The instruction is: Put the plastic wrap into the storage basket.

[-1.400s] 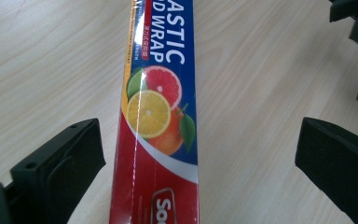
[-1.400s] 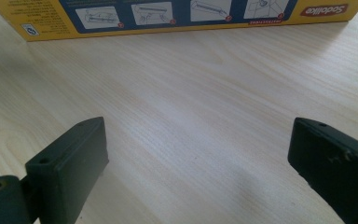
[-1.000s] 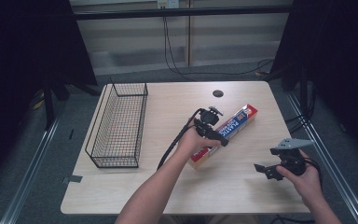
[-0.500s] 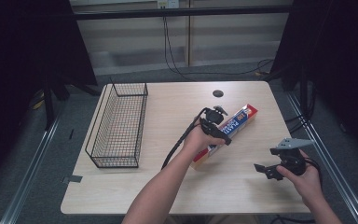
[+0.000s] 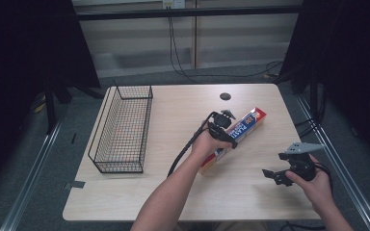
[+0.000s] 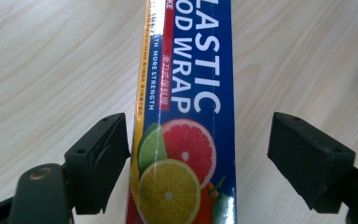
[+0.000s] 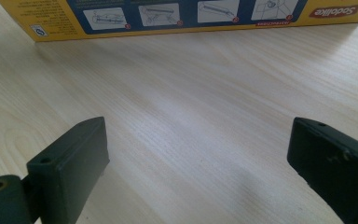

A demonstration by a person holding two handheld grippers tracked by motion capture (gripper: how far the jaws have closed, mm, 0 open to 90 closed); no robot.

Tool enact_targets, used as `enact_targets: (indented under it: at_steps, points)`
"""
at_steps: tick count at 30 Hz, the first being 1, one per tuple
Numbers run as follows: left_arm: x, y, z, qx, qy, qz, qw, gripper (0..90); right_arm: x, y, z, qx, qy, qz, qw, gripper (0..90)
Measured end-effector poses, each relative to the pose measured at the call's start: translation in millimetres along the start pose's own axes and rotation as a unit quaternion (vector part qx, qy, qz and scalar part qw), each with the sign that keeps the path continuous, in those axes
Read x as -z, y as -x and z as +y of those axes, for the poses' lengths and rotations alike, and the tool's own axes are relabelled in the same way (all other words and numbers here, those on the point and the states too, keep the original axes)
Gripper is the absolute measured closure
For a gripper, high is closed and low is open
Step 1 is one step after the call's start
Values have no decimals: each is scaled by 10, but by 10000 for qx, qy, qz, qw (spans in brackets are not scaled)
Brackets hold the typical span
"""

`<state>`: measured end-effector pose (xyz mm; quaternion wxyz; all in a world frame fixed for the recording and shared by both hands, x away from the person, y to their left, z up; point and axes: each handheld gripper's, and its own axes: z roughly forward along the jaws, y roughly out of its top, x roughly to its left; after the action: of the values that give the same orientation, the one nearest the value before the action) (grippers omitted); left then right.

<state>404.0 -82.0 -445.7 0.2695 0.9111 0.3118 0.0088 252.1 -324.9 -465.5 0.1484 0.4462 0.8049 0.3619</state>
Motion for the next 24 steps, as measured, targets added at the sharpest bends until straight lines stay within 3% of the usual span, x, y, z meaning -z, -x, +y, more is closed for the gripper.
enact_targets:
  at_steps: [9, 10, 14, 19, 24]
  points:
    - [-49, -10, 16, 45, -39, 60, 10000, 267, 5, 6, -2, -25, 8, 2, 10000, 51]
    - [-56, -2, 14, 134, -47, 101, 9998, 280, 5, 9, -3, -7, 9, 3, 10000, 53]
    - [-59, -18, 10, -51, -143, 225, 9996, 362, -2, 7, -2, -3, 10, 18, 10000, 54]
    - [-55, -17, 1, -53, -121, 198, 9997, 386, 0, -5, -4, 5, -2, 28, 10000, 57]
    - [-7, -15, -16, -69, -327, 212, 9992, 396, 6, 5, -12, 0, 13, 28, 10000, 57]
